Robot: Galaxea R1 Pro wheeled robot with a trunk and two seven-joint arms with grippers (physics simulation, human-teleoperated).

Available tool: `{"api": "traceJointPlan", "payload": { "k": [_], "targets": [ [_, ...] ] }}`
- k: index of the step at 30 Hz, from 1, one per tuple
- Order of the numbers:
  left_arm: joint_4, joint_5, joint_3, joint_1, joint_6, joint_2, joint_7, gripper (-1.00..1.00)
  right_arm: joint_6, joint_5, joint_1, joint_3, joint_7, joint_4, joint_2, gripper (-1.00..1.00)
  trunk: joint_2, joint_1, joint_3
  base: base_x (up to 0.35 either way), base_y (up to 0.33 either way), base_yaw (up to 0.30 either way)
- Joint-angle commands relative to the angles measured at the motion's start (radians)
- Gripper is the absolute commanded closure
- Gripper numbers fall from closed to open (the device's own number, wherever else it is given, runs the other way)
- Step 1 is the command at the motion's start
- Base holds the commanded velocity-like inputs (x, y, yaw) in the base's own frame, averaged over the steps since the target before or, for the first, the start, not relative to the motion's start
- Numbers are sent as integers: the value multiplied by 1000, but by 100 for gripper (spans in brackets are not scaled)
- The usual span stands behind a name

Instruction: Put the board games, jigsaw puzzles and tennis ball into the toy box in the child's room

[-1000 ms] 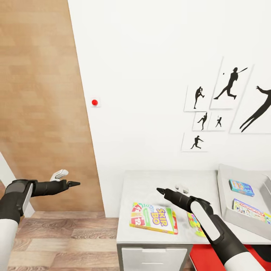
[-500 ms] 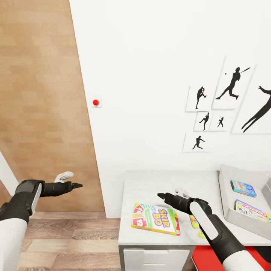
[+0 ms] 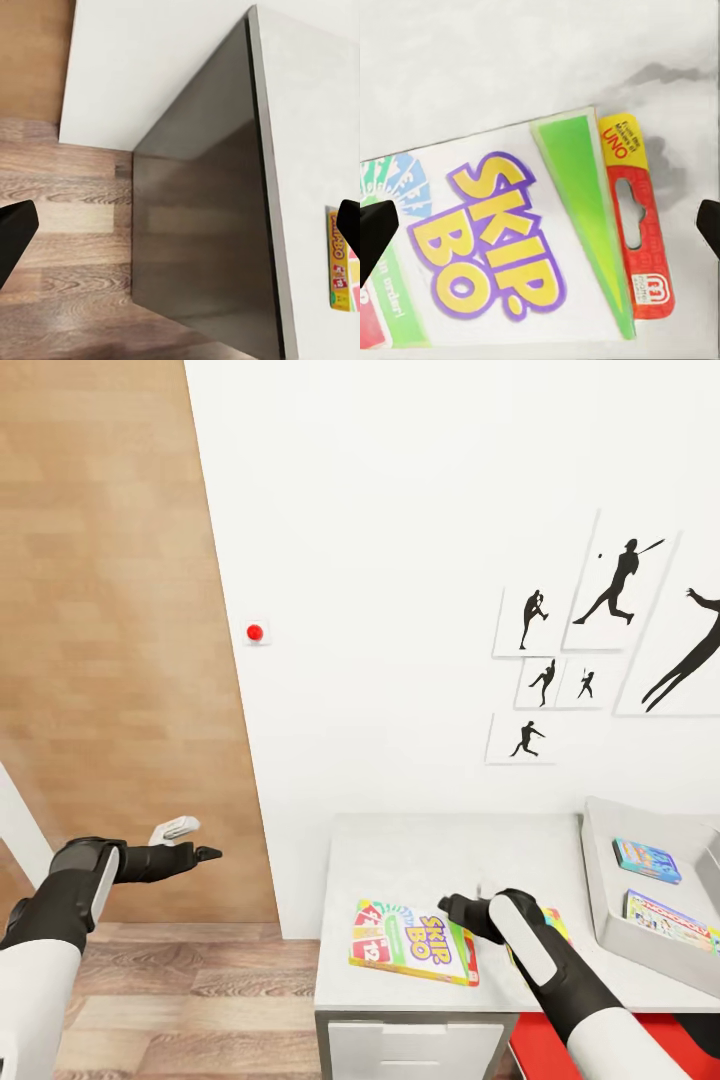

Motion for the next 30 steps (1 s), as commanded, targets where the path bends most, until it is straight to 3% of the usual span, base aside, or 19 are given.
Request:
{"api": "traceJointPlan", "payload": {
  "k": [1,7,19,23,30],
  "targets": [
    [-1,-11,3,-1,3,-1,-10,-100,-1,-10,-2,4,-12,2,-1,-100,-3,1,-2,0,0,0],
    [-1,-10,3,-1,3,-2,-10,-100,-64,-10,-3,8,-12,14,0,-100,-3,1,-2,118,0,0],
    [-1,-11,3,-1,3,-2,-10,-100,-77,-10,-3,9,1,17,0,-100,-3,1,-8,32,0,0],
    [-1,-11,3,-1,3,-2,-10,-100,-71,-12,-3,7,59,18,-8,-100,-3,1,-14,1,0,0],
    [-2,-10,3,-1,3,-2,-10,-100,-50,-15,-7,-4,238,19,-23,-100,-3,1,-25,0,0,0]
  ]
}}
